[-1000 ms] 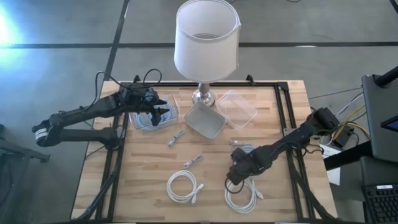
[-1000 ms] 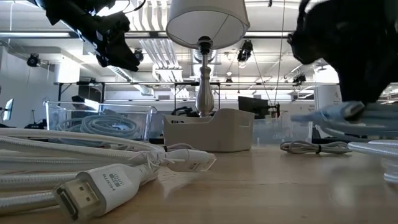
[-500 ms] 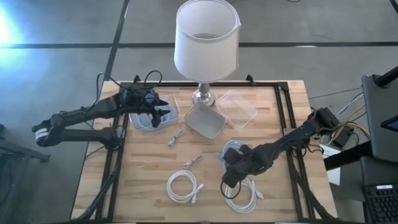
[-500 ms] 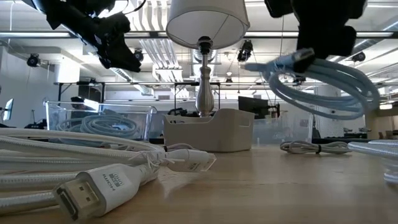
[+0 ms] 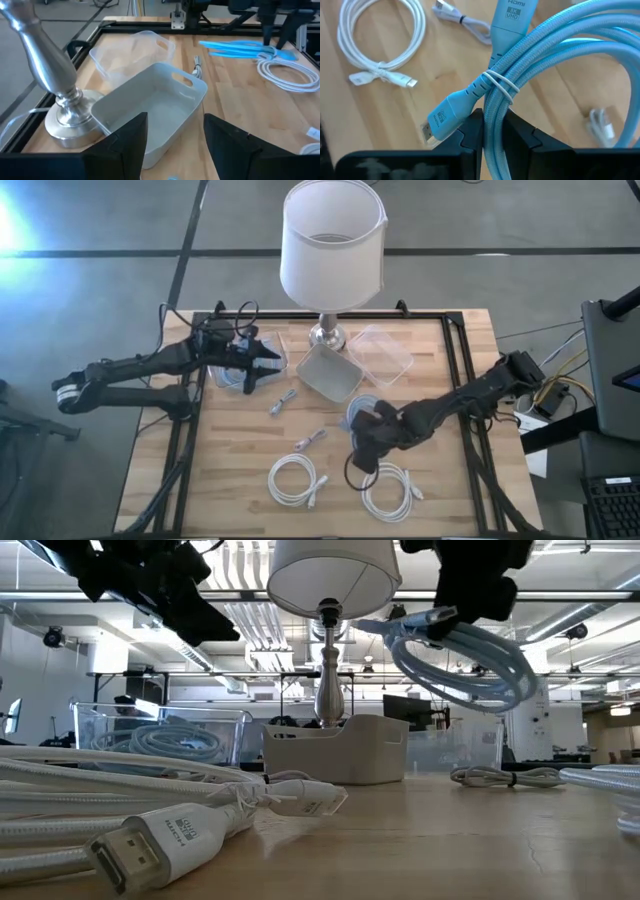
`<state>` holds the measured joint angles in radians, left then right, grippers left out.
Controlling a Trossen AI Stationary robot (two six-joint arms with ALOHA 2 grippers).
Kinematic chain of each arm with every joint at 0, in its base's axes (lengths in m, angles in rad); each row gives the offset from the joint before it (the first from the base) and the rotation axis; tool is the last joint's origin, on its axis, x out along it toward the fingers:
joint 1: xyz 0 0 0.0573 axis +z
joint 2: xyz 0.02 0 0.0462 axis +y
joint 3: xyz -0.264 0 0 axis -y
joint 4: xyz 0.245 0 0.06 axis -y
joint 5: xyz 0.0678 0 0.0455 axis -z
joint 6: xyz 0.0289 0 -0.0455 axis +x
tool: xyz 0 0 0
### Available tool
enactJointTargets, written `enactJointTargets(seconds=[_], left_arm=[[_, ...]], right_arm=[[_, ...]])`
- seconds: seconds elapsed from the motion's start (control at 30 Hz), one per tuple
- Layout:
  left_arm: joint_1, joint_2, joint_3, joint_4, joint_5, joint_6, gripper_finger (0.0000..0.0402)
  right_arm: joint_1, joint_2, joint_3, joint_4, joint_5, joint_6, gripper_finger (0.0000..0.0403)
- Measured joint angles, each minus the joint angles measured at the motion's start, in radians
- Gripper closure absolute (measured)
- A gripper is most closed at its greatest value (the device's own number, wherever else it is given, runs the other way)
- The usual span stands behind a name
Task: Pick & Place USB Port
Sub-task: Put the blue HDMI cable into the left transparent bin
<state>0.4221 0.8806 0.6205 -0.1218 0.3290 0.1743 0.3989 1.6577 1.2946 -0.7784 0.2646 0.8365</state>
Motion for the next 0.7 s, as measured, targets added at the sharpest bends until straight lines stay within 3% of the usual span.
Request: enactJointTargets(seconds=[0.4,0.7], left_arm=[[-0.020,0.022,-0.004,0.063,-0.001,0.057,0.0204],[-0.073,0.095,-0.004,0.102,-0.001,0.269,0.0204]], right_arm=[[-0.114,0.000,0.018,0.050,-0.090,-0.221,0.0349],[-0.200,0.000,0.017,0.112,-0.133,-0.357,0.0349]])
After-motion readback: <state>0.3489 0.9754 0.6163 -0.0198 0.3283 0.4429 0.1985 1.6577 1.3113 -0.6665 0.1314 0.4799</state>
